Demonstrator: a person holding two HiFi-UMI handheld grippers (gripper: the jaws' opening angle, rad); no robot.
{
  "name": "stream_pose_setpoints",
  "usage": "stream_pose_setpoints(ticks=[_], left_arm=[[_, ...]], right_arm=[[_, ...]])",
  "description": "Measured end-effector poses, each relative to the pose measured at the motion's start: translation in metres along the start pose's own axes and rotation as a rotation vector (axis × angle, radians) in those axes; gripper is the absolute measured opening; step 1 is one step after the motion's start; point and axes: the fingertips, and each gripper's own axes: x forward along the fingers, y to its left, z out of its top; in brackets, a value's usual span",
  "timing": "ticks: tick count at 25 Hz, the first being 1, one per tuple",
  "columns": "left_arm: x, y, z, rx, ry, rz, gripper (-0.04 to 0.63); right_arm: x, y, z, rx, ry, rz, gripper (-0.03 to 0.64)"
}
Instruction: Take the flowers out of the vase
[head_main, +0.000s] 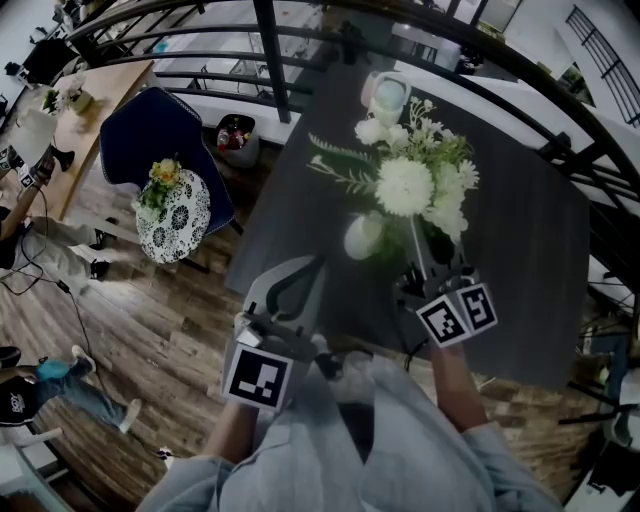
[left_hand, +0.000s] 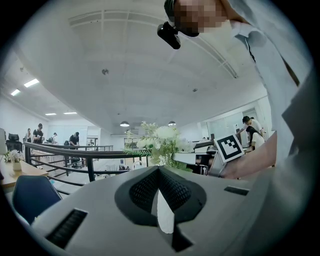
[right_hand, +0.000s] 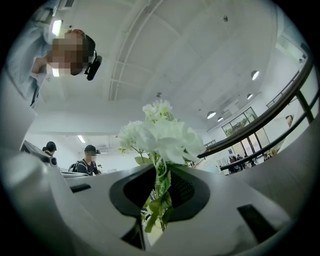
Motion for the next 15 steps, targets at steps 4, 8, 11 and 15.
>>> stream_pose_setpoints(ticks=[4, 8, 11, 15], left_arm=[[-0.001, 0.001, -0.003, 0.004, 0.002, -0.002, -0.002], [0.002, -0.001, 0.002, 0.003, -0.001, -0.003, -0.002], [0.001, -0.003, 0.002, 0.002, 0.004, -0.004, -0.002], [0.002, -0.005, 0.004, 0.002, -0.01, -0.004, -0.002]], right_arm=[[0.001, 0.0, 0.001, -0.001, -0.008, -0.001, 0.069], [0.001, -0.003, 0.01, 0.006, -0.019, -0.004, 0.069], [0.0, -0.002, 0.015, 0.01, -0.029, -0.004, 0.069], [0.0, -0.003, 0.02, 0.01, -0.042, -0.002, 0.069]])
